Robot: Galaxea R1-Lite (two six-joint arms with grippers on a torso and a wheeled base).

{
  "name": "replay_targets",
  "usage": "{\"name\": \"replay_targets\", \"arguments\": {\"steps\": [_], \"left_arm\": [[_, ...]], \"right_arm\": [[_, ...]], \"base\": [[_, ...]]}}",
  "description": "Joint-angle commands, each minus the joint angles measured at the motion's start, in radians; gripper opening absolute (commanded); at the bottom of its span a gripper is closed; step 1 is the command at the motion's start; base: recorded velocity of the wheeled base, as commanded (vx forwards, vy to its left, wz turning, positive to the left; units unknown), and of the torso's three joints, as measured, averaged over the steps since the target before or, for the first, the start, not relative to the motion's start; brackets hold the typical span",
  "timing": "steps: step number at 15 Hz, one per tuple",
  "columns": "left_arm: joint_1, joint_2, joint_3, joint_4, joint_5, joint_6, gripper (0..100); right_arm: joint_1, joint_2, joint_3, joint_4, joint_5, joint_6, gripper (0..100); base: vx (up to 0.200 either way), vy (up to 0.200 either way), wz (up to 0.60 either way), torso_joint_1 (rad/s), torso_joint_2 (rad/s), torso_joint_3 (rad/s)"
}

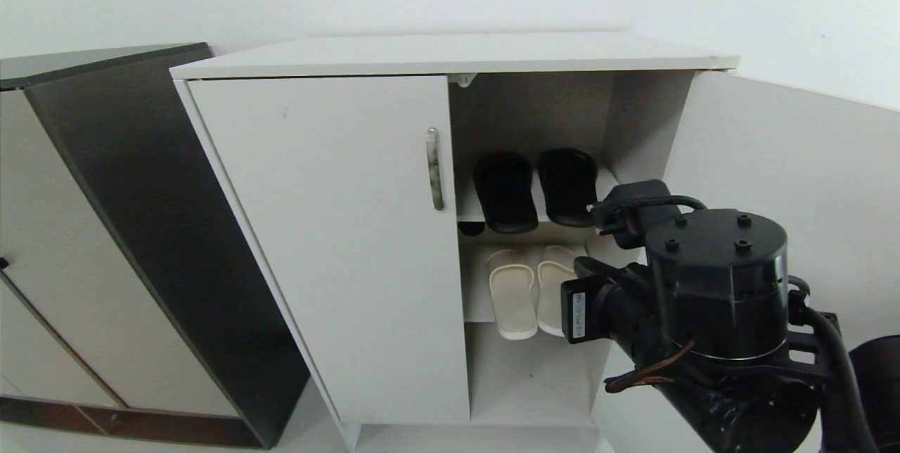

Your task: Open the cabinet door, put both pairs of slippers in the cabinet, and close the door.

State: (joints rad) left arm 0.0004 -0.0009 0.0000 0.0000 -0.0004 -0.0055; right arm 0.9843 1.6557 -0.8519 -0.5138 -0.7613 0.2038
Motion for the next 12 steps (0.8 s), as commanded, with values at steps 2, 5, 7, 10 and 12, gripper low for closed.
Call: {"name": "replay_targets", "arguments": {"steps": [2, 5, 7, 10, 12], "left_arm": [[0.001, 0.001, 0.000, 0.000, 0.000, -0.001, 0], [0.000, 0.002, 0.000, 0.000, 0.000, -0.001, 0], [0.000, 0.001, 0.000, 0.000, 0.000, -0.001, 0], [0.000, 0.001, 0.000, 0.000, 0.000, -0.001, 0], [0.000, 0.001, 0.000, 0.000, 0.000, -0.001, 0]], "right_arm": [[0.004, 0.009, 0.005, 0.000, 0.000, 0.002, 0], [0.004, 0.012, 0.007, 0.000, 0.002, 0.003, 0], [0.004, 0.012, 0.008, 0.000, 0.002, 0.005, 0], [0.004, 0.012, 0.007, 0.000, 0.002, 0.003, 0], [0.004, 0.013, 0.008, 0.000, 0.002, 0.003, 0]], "base": [[-0.200, 0.000, 0.00, 0.002, 0.00, 0.005], [-0.200, 0.000, 0.00, 0.002, 0.00, 0.002], [-0.200, 0.000, 0.00, 0.002, 0.00, 0.005], [-0.200, 0.000, 0.00, 0.006, 0.00, 0.002], [-0.200, 0.000, 0.00, 0.002, 0.00, 0.000]]}}
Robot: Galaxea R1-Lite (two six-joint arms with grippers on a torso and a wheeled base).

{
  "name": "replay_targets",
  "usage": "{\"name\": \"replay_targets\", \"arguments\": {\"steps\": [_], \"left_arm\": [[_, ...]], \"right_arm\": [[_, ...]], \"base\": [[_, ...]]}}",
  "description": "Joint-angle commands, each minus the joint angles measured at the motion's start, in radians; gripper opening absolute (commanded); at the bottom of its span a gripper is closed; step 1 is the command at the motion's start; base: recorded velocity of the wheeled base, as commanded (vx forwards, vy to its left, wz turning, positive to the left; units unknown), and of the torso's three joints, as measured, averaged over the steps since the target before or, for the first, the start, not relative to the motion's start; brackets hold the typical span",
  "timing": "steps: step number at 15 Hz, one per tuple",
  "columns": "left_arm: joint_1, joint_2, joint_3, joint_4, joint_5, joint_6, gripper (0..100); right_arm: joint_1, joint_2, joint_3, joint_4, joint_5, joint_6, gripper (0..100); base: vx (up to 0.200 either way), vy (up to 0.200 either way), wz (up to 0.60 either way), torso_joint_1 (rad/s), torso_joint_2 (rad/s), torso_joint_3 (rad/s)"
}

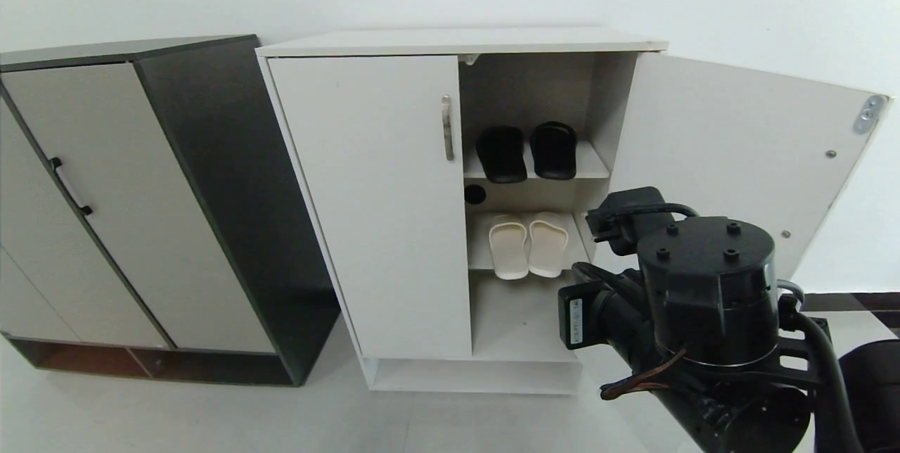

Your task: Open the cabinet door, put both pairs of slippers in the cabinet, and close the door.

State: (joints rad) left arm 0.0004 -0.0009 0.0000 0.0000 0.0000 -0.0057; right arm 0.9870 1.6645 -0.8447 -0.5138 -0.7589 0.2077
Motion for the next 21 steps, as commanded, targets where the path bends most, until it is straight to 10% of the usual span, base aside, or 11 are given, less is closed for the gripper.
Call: {"name": "replay_targets", "arguments": {"steps": [1, 21], "left_arm": [[0.000, 0.001, 0.000, 0.000, 0.000, 0.000, 0], [0.001, 0.001, 0.000, 0.000, 0.000, -0.003, 0]], "right_arm": [[0.001, 0.005, 0.003, 0.000, 0.000, -0.001, 0], [-0.010, 0.028, 0.036, -0.057, 0.004, -0.008, 0]], "base": [[-0.200, 0.000, 0.00, 0.007, 0.00, -0.002], [-0.020, 0.000, 0.00, -0.001, 0.00, 0.000]]}}
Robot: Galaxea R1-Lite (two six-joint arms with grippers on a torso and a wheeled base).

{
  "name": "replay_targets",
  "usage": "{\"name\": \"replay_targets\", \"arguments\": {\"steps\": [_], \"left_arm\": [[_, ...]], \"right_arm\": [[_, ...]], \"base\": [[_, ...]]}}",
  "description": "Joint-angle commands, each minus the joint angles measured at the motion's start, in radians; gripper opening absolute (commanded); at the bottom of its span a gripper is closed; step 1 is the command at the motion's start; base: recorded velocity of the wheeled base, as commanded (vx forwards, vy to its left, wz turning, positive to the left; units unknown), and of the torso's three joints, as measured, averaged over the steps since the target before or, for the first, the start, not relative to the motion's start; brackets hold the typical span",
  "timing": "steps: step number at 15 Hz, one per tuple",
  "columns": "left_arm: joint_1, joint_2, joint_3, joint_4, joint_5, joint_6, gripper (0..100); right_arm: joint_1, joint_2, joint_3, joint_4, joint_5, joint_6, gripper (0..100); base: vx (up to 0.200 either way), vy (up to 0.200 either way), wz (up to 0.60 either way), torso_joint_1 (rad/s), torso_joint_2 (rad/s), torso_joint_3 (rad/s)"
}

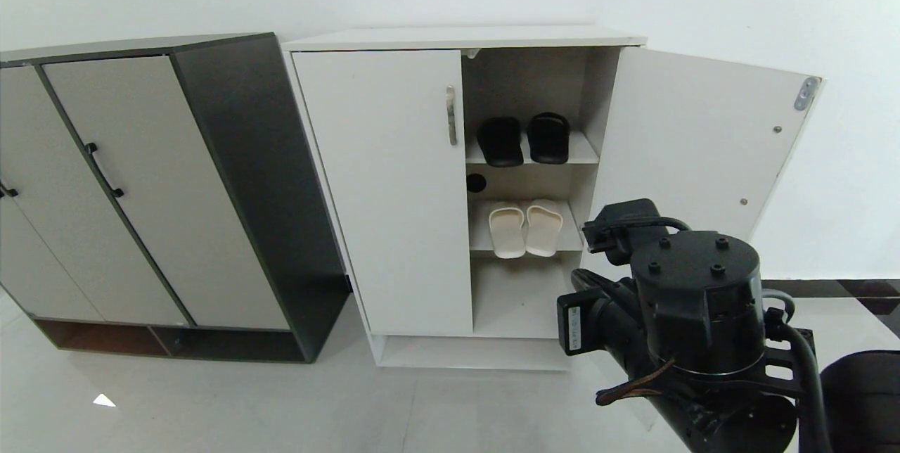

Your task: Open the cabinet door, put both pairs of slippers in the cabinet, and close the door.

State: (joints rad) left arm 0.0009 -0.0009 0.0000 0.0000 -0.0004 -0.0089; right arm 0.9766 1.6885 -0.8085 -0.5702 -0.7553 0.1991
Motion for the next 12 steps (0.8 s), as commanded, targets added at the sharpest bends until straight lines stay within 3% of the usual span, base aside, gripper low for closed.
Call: {"name": "replay_targets", "arguments": {"steps": [1, 5, 12], "left_arm": [[0.001, 0.001, 0.000, 0.000, 0.000, 0.000, 0], [-0.001, 0.001, 0.000, 0.000, 0.000, 0.000, 0], [0.001, 0.001, 0.000, 0.000, 0.000, 0.000, 0]], "right_arm": [[0.001, 0.003, 0.000, 0.000, -0.001, -0.001, 0], [-0.003, 0.007, 0.002, 0.001, -0.001, -0.001, 0], [-0.004, 0.011, 0.000, 0.001, -0.001, -0.001, 0]], "base": [[0.000, 0.000, 0.00, 0.002, -0.07, -0.056], [0.000, 0.000, 0.00, 0.024, -0.22, -0.310], [0.000, 0.000, 0.00, 0.099, -0.50, -0.350]]}}
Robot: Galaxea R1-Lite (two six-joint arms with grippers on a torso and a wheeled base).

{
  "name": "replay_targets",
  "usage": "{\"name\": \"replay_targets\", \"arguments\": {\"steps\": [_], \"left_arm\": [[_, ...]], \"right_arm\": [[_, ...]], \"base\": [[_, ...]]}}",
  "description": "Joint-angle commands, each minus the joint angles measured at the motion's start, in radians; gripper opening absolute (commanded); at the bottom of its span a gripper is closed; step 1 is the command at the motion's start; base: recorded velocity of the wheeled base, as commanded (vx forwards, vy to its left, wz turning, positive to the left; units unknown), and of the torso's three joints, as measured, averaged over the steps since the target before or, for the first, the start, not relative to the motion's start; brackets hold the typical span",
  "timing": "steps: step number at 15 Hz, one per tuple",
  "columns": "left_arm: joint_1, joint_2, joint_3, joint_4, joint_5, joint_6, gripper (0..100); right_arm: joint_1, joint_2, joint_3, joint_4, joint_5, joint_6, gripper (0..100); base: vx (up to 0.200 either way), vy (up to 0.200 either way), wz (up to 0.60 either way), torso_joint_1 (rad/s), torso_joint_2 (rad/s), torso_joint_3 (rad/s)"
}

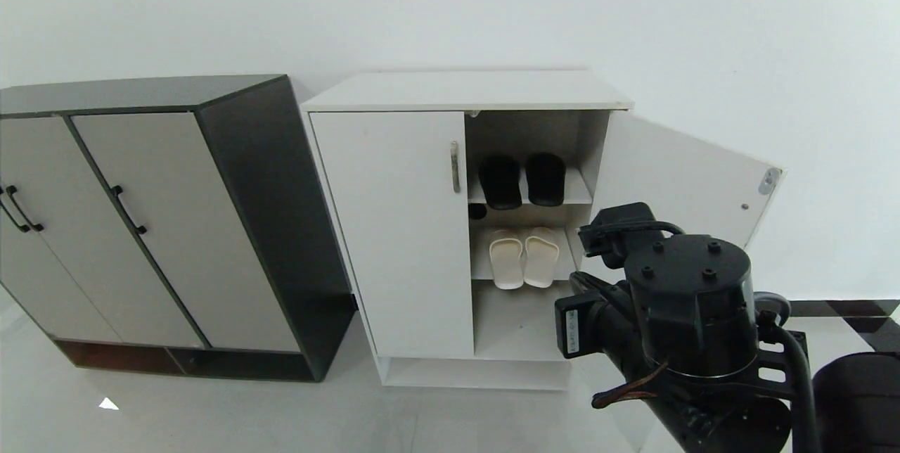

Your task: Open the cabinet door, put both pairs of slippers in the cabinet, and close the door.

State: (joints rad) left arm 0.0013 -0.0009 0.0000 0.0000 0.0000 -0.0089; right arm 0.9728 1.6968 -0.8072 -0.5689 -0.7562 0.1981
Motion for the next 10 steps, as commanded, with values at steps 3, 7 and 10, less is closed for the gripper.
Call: {"name": "replay_targets", "arguments": {"steps": [3, 7, 10], "left_arm": [[0.000, 0.001, 0.000, 0.000, 0.000, 0.000, 0], [0.000, 0.001, 0.000, 0.000, 0.000, 0.000, 0], [0.000, 0.001, 0.000, 0.000, 0.000, 0.000, 0]], "right_arm": [[0.000, 0.003, -0.001, 0.000, 0.000, 0.000, 0], [-0.002, 0.003, 0.000, 0.000, 0.000, 0.000, 0], [0.000, 0.003, 0.000, 0.000, 0.000, 0.000, 0]], "base": [[0.000, 0.000, 0.00, 0.150, -0.46, -0.323], [0.000, 0.000, 0.00, 0.172, -0.49, -0.314], [0.000, 0.000, 0.00, 0.194, -0.51, -0.310]]}}
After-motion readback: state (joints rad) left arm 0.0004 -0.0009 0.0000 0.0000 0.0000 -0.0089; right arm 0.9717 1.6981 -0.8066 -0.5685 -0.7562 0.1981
